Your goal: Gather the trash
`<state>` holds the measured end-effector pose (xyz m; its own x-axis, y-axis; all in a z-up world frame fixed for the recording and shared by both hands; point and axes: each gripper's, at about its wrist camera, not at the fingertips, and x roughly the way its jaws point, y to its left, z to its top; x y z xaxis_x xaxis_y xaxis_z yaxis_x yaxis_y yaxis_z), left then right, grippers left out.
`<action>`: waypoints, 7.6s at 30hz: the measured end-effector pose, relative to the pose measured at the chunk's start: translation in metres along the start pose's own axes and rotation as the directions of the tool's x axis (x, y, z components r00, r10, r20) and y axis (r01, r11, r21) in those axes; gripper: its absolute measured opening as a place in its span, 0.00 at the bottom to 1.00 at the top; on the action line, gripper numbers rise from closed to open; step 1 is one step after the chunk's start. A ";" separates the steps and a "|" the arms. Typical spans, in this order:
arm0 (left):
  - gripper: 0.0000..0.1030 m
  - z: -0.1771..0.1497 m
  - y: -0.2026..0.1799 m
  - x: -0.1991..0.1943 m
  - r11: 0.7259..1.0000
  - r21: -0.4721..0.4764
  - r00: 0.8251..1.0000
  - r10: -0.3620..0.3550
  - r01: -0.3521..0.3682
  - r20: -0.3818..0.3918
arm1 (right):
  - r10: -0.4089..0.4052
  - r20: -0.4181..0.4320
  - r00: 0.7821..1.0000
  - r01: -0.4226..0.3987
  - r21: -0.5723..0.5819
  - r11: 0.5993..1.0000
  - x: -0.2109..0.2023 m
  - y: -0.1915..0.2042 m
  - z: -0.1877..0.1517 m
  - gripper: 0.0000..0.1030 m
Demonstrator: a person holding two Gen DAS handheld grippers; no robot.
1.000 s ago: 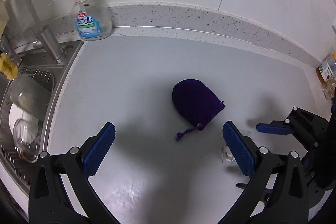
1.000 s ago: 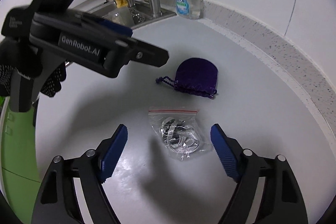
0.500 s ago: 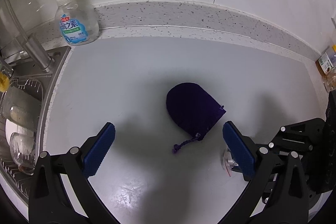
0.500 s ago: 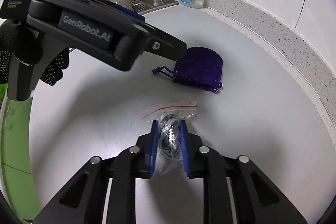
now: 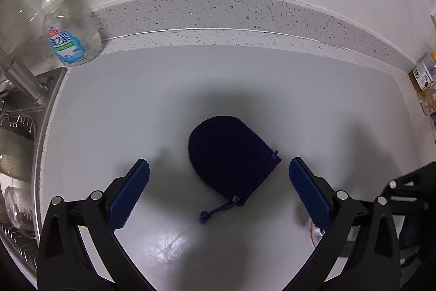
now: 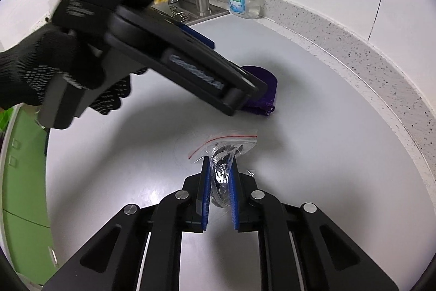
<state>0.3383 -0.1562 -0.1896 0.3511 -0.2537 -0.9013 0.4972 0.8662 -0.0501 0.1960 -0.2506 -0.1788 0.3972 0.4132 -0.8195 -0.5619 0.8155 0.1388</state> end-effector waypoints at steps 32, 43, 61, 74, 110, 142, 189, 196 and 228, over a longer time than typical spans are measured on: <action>0.14 -0.006 -0.001 0.010 0.993 -0.019 0.993 0.118 -0.118 0.004 | 0.007 0.030 1.000 -0.007 0.016 1.000 -0.027 -0.014 0.000 0.12; 0.11 -0.041 0.011 -0.033 0.993 -0.082 0.993 0.092 -0.086 0.074 | 0.010 0.063 0.998 -0.010 -0.013 1.000 -0.038 0.000 0.005 0.12; 0.11 -0.214 0.031 -0.182 0.951 -0.251 0.958 0.228 -0.181 0.173 | 0.107 0.109 0.988 -0.089 -0.157 0.984 -0.048 0.133 0.006 0.12; 0.11 -0.365 0.047 -0.246 0.882 -0.405 0.942 0.313 -0.241 0.121 | 0.262 0.048 0.964 -0.242 -0.256 0.936 -0.028 0.268 -0.014 0.11; 0.11 -0.628 0.123 0.037 0.753 -0.636 0.985 0.148 -0.170 -0.088 | 0.202 -0.378 0.904 -0.325 -0.297 0.898 0.364 0.364 -0.190 0.65; 0.11 -0.628 0.128 0.182 0.779 -0.619 0.985 -0.006 -0.103 -0.171 | 0.194 -0.340 0.920 -0.282 -0.234 0.930 0.322 0.317 -0.234 0.94; 0.97 -0.526 0.082 -0.088 0.757 -0.607 0.967 0.242 -0.239 -0.080 | 0.307 -0.118 0.944 -0.328 -0.265 0.907 0.063 0.354 -0.136 0.94; 0.97 -0.467 0.062 -0.184 0.781 -0.574 0.951 0.308 -0.244 0.014 | 0.269 0.040 0.962 -0.254 -0.229 0.940 -0.019 0.327 -0.089 0.94; 0.97 -0.283 -0.052 -0.287 0.917 -0.371 0.941 0.246 -0.148 0.232 | -0.039 0.215 0.976 0.032 0.035 0.999 -0.163 0.150 -0.030 0.94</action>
<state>-0.0123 -0.0065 -0.0503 0.6364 -0.1258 -0.7611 0.1094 0.9914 -0.0723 0.0252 -0.2077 -0.0415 0.5655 0.4587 -0.6854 -0.5228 0.8421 0.1322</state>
